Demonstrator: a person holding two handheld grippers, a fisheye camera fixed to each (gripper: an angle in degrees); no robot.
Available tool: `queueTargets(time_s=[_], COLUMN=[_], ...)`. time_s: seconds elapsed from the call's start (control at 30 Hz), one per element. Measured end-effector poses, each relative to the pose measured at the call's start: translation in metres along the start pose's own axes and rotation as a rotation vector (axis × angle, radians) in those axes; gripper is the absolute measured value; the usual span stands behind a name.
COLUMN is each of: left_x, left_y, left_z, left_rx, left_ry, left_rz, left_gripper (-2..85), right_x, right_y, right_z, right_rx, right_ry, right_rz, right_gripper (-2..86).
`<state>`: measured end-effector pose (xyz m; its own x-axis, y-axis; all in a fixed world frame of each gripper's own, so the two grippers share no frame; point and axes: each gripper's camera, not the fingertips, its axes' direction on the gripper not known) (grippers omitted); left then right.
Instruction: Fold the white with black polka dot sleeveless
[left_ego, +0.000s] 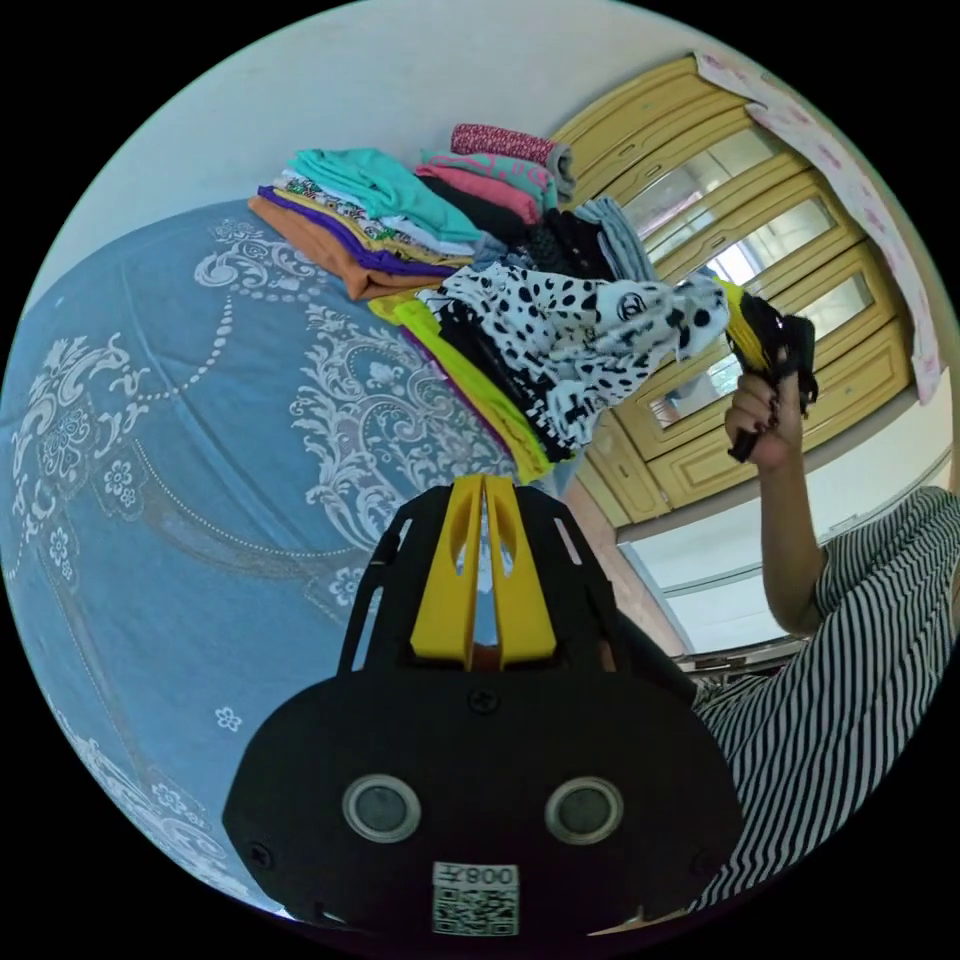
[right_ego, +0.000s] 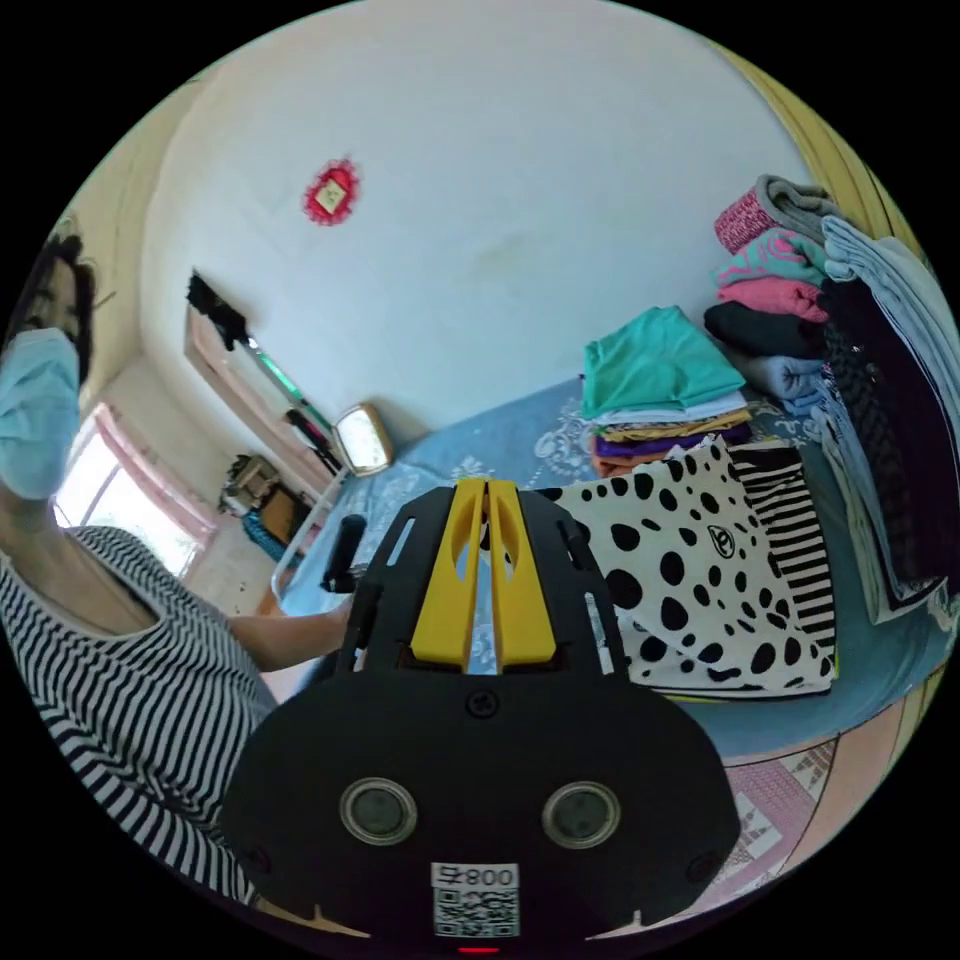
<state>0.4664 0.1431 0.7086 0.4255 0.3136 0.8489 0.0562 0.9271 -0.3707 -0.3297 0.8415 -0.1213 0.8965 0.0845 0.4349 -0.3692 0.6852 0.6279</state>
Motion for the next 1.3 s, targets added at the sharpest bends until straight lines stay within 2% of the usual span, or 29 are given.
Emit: queueTargets(time_s=[0.13, 0.37, 0.53, 0.7, 1.0, 1.13, 1.3], left_x=[-0.011, -0.026, -0.06, -0.112, -0.183, -0.2, -0.219], left_y=[0.007, -0.015, -0.03, -0.037, -0.032, -0.011, 0.036], left_z=[-0.009, 0.0, 0.014, 0.034, 0.073, 0.089, 0.087], left_rx=[0.02, 0.014, 0.029, 0.073, -0.002, -0.047, 0.021], left_ry=[0.063, 0.1, 0.242, 0.409, 0.415, 0.446, 0.551], left_rz=[0.021, 0.098, 0.013, -0.162, -0.34, -0.349, -0.355], left_gripper=[2.0, 5.7, 7.8, 9.8, 12.0, 7.5, 3.9], right_x=[-0.003, 0.011, 0.04, 0.065, 0.104, 0.113, 0.118], right_y=[0.028, 0.057, 0.069, 0.074, 0.077, 0.073, 0.068], right_z=[-0.083, -0.193, -0.262, -0.303, -0.35, -0.365, -0.381], right_rx=[0.079, 0.196, 0.298, 0.334, 0.355, 0.346, 0.348], right_ry=[-0.093, -0.111, -0.13, -0.155, -0.194, -0.192, -0.194], right_rz=[0.002, 0.006, 0.022, 0.028, 0.051, 0.055, 0.063], right_gripper=[0.2, 0.2, 0.1, 0.1, 0.2, 0.2, 0.2])
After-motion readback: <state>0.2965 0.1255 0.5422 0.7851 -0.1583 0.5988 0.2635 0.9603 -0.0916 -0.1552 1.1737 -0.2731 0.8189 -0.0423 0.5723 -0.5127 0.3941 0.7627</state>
